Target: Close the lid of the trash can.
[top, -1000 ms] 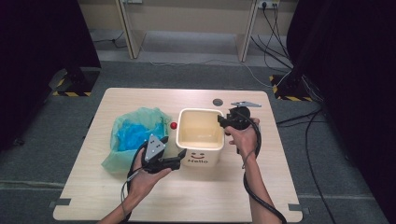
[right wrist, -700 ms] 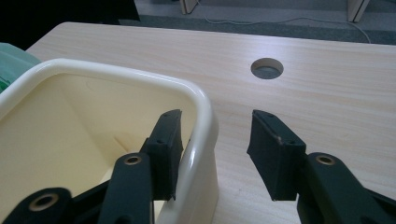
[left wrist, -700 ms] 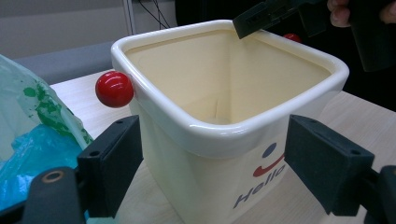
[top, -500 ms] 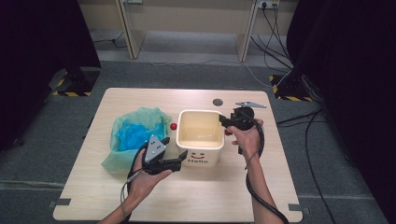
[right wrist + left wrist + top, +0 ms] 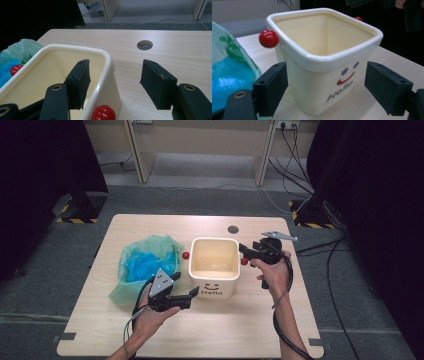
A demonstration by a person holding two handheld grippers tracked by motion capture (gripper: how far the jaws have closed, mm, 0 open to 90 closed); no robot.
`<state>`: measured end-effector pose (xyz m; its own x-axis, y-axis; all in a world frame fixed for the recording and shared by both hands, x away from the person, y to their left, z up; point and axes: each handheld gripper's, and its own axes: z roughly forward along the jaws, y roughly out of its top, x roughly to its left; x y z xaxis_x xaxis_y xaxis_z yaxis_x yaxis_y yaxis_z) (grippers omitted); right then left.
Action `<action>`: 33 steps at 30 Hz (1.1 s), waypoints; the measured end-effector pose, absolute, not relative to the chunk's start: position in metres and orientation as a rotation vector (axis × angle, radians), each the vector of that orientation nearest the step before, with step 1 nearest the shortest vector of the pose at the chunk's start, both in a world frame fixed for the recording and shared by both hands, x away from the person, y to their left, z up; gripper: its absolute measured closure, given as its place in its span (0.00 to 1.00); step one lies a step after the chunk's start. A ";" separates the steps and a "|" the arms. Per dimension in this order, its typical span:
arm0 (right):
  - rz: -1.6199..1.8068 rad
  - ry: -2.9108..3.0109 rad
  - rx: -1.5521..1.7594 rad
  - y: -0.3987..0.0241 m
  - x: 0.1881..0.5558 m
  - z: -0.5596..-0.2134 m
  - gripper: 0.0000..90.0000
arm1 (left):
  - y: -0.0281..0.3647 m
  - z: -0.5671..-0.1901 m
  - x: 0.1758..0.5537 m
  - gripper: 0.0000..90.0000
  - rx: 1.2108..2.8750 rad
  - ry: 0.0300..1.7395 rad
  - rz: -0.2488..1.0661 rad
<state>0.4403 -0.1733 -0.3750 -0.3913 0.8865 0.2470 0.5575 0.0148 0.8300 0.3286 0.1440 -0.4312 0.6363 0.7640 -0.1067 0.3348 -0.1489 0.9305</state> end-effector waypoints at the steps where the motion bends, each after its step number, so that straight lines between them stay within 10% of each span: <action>1: 1.333 1.955 1.482 -0.175 0.438 -0.375 0.45 | 0.144 -0.432 0.327 0.20 1.747 0.897 0.471; 33: 1.338 1.858 1.571 -0.224 0.394 -0.424 0.20 | 0.154 -0.486 0.304 0.19 1.871 0.820 0.413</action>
<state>0.3939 -0.2239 -0.4242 -0.3149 0.9041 0.2888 0.5602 -0.0686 0.8255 0.3039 0.1535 -0.4860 0.7105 0.6994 -0.0775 0.3540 -0.2600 0.8984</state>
